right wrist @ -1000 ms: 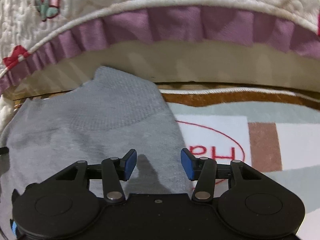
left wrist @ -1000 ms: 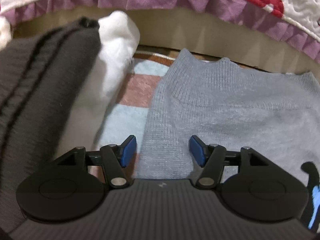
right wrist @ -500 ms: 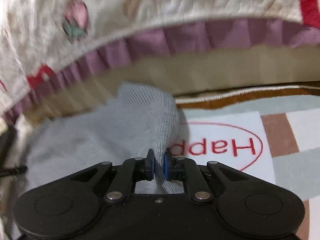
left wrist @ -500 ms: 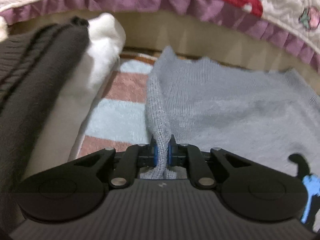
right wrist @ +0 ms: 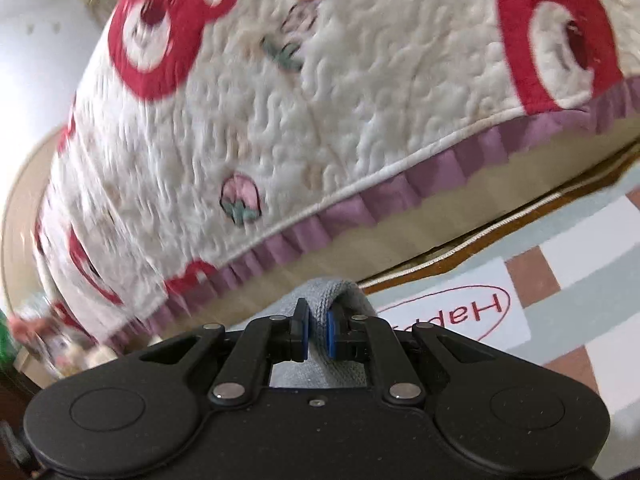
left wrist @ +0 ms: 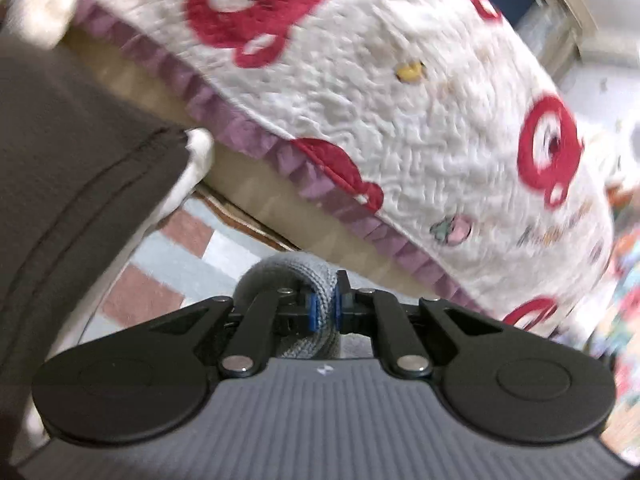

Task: Fold clothes

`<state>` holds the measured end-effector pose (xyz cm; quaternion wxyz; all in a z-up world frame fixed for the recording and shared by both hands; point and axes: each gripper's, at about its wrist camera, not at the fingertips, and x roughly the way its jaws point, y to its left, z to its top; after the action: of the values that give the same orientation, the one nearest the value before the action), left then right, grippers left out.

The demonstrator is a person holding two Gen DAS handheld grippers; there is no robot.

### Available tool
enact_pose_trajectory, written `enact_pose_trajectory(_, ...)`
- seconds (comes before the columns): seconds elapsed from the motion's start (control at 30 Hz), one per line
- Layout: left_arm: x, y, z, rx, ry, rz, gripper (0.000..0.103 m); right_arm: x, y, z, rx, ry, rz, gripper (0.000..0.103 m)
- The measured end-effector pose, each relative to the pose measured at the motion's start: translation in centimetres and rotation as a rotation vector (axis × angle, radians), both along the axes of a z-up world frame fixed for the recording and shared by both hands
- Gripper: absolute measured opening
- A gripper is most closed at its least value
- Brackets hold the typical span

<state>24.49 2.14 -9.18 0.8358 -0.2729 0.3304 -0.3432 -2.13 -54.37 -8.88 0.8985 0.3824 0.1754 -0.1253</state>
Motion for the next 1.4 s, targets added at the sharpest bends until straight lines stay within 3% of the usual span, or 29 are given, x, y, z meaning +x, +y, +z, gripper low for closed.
enact_pose_trajectory(0.07,-0.2,0.7,-1.9,0.024,0.025,-0.009,0.007,0.1,-1.0,-1.5,-0.019,0.064,0.001,0.011)
enact_pose_trajectory(0.2,-0.3,-1.5,-4.6,0.171,0.027,-0.050,0.008,1.8,-2.0,-6.0,-0.044,0.206,0.026,0.011)
enact_pose_trajectory(0.27,0.3,-2.2,-6.0,0.196,0.065,-0.031,0.009,2.3,-2.1,-7.3,-0.034,0.220,0.025,0.012)
enact_pose_trajectory(0.43,1.0,-1.4,-7.0,0.172,0.124,-0.017,0.013,2.6,-2.5,-7.9,0.013,0.188,0.019,0.027)
enact_pose_trajectory(0.53,1.1,-0.5,-7.2,0.150,0.153,-0.015,0.024,1.3,-3.5,-7.9,0.073,0.140,0.053,0.047)
enact_pose_trajectory(0.73,-0.4,2.6,-6.6,0.108,0.173,-0.060,0.042,-0.8,-4.3,-8.8,0.133,0.152,0.130,0.049)
enact_pose_trajectory(0.83,-1.3,1.9,-6.6,0.250,0.112,-0.129,0.043,-1.7,-4.2,-9.4,0.116,0.186,0.138,0.053)
enact_pose_trajectory(0.9,-1.5,1.4,-6.7,0.303,0.086,-0.156,0.045,-1.9,-3.9,-9.9,0.101,0.219,0.142,0.055)
enact_pose_trajectory(1.03,-1.7,0.9,-7.3,0.276,0.141,-0.227,0.049,-1.2,-3.0,-10.7,0.058,0.273,0.160,0.063)
enact_pose_trajectory(1.1,-2.3,0.3,-7.5,0.313,0.144,-0.237,0.049,-0.8,-2.5,-11.1,0.035,0.300,0.169,0.065)
enact_pose_trajectory(1.27,-2.9,-2.2,-8.0,0.463,0.015,-0.253,0.052,1.0,-0.7,-11.1,-0.055,0.292,0.213,0.067)
enact_pose_trajectory(1.33,-2.2,-2.5,-8.5,0.468,-0.005,-0.219,0.055,1.9,-0.1,-11.0,-0.093,0.291,0.204,0.067)
enact_pose_trajectory(1.37,-1.7,-2.5,-8.9,0.455,-0.002,-0.198,0.056,2.1,0.2,-10.9,-0.096,0.286,0.213,0.066)
enact_pose_trajectory(1.4,-1.3,-2.4,-9.1,0.435,0.004,-0.184,0.054,2.4,0.4,-10.9,-0.098,0.281,0.221,0.055)
